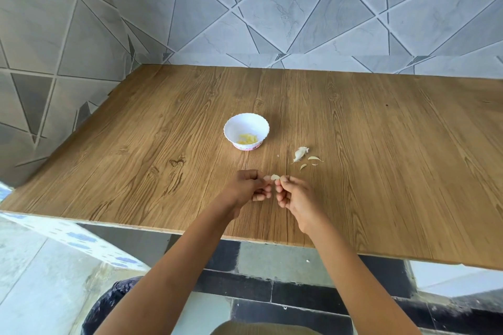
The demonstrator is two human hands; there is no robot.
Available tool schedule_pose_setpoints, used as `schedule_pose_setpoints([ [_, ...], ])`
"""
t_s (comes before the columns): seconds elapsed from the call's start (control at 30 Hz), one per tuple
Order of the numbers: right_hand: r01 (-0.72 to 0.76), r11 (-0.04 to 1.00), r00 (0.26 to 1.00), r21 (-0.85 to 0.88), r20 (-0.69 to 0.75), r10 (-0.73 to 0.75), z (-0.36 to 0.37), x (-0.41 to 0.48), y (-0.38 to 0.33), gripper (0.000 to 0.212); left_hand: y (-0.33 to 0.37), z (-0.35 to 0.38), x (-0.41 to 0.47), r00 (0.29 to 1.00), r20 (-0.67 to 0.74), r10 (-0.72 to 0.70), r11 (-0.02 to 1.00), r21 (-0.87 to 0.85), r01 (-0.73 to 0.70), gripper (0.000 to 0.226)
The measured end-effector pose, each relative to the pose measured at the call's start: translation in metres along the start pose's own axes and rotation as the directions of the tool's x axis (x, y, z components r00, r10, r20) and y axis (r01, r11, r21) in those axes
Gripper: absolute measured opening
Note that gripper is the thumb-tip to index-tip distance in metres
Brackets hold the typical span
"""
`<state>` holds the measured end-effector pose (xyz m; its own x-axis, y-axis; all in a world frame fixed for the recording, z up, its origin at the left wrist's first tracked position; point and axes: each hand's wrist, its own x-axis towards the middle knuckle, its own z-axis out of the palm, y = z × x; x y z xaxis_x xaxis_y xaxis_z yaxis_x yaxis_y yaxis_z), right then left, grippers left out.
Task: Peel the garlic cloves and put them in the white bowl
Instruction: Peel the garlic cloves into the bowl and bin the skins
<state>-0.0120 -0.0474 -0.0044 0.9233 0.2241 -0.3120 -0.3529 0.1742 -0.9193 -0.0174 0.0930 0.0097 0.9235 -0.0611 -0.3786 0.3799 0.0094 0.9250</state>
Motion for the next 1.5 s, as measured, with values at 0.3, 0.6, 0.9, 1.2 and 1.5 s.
schedule_pose_setpoints([
  [0.3, 0.442, 0.242, 0.639, -0.864, 0.114, -0.761, -0.007, 0.012, 0.029, 0.026, -0.011, 0.008, -0.001, 0.909, -0.313, 0.274, 0.922, 0.353, -0.156, 0.016],
  [0.6, -0.073, 0.997, 0.995, 0.016, -0.063, 0.074, 0.006, 0.005, 0.007, 0.031, -0.014, 0.006, -0.003, 0.98, -0.188, 0.061, 0.998, 0.011, -0.06, 0.014],
  [0.9, 0.175, 0.934, 0.977, -0.311, -0.063, -0.205, -0.003, 0.001, 0.011, 0.016, -0.013, 0.005, -0.003, 0.963, -0.266, 0.03, 0.999, -0.022, -0.037, 0.017],
  [1.2, 0.442, 0.12, 0.659, -0.889, 0.231, -0.716, -0.013, 0.014, 0.019, 0.018, -0.008, 0.007, -0.004, 0.947, -0.289, 0.139, 0.975, 0.208, -0.079, 0.016],
  [1.5, 0.28, 0.811, 0.937, -0.513, -0.037, -0.347, -0.01, 0.007, 0.021, 0.021, -0.016, 0.001, -0.011, 0.983, -0.172, 0.065, 0.995, 0.079, -0.052, 0.014],
])
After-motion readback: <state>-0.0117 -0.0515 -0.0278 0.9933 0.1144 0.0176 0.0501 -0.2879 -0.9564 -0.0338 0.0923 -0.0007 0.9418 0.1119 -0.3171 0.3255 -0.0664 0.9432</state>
